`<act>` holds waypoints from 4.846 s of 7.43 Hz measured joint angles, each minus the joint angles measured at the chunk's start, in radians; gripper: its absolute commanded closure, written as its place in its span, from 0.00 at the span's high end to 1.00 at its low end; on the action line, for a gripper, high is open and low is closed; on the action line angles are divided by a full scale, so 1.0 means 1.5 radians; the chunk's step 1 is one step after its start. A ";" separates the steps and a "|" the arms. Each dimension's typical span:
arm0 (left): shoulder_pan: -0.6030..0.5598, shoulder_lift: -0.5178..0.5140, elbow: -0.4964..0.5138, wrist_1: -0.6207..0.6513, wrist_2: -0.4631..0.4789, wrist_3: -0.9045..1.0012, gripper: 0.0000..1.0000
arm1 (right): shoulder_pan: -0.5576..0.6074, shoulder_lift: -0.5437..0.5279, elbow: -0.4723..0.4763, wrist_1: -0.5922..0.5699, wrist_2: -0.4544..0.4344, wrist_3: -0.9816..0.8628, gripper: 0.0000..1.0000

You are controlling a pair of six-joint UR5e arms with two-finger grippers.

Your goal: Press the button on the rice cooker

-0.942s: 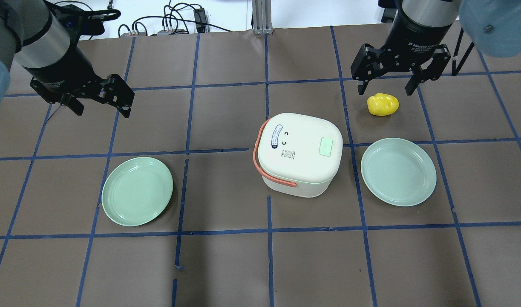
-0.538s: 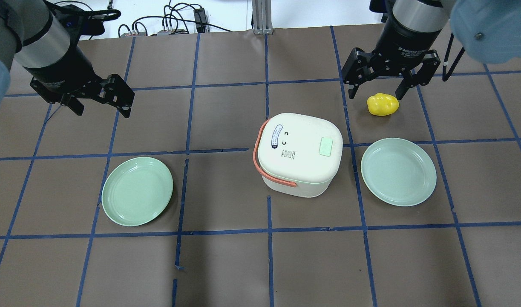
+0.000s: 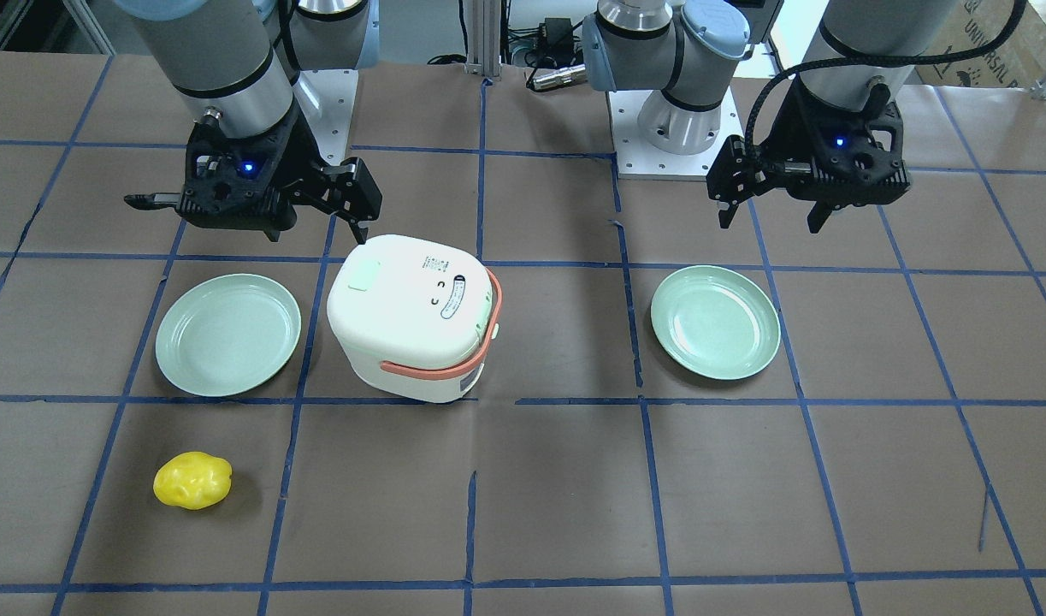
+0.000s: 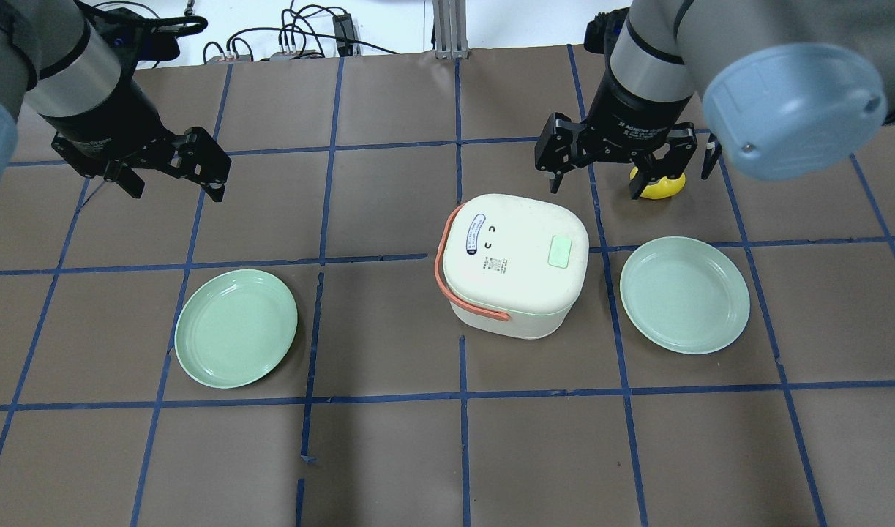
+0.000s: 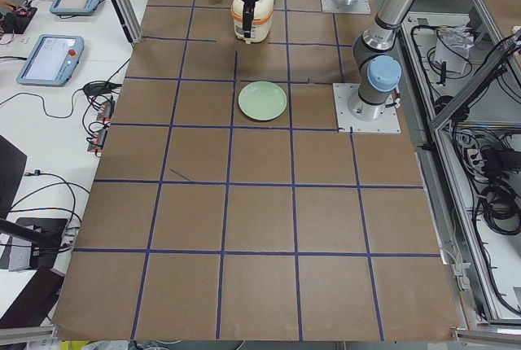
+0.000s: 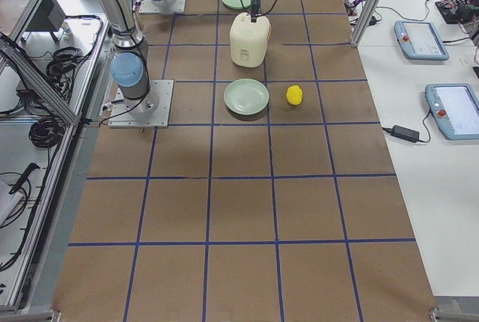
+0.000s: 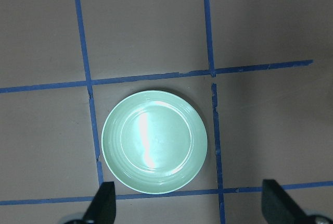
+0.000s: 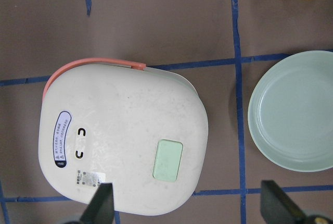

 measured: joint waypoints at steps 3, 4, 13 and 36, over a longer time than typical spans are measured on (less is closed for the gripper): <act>0.000 0.000 0.000 0.000 0.000 0.000 1.00 | 0.003 -0.019 0.078 -0.112 0.007 0.002 0.20; 0.000 0.000 0.000 0.000 0.000 0.000 1.00 | 0.004 -0.022 0.094 -0.120 0.009 0.000 0.17; 0.000 0.000 0.000 0.000 0.000 0.001 1.00 | 0.015 -0.017 0.073 -0.099 0.001 -0.002 0.36; 0.000 0.000 0.000 0.000 0.000 0.000 1.00 | 0.034 0.004 0.068 -0.042 0.002 0.017 0.15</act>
